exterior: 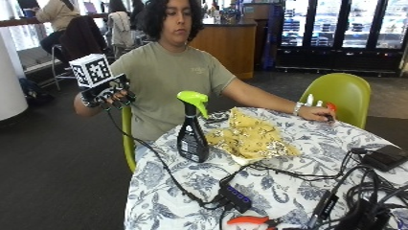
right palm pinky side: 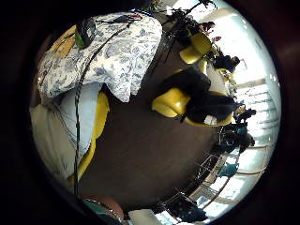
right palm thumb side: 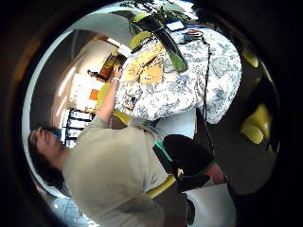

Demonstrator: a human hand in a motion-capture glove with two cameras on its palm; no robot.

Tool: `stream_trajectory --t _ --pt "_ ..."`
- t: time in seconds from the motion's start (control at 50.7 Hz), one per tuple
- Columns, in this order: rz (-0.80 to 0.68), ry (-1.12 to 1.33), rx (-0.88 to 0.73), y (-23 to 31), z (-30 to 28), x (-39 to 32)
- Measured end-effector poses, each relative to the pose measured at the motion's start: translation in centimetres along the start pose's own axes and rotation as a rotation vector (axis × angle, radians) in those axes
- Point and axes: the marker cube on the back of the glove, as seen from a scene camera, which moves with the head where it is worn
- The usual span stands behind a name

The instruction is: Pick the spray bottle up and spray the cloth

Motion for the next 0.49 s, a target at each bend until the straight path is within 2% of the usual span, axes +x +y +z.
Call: stream_trajectory --t 0.493 --pt "0.002 -0.013 0.007 -0.12 0.07 -0.44"
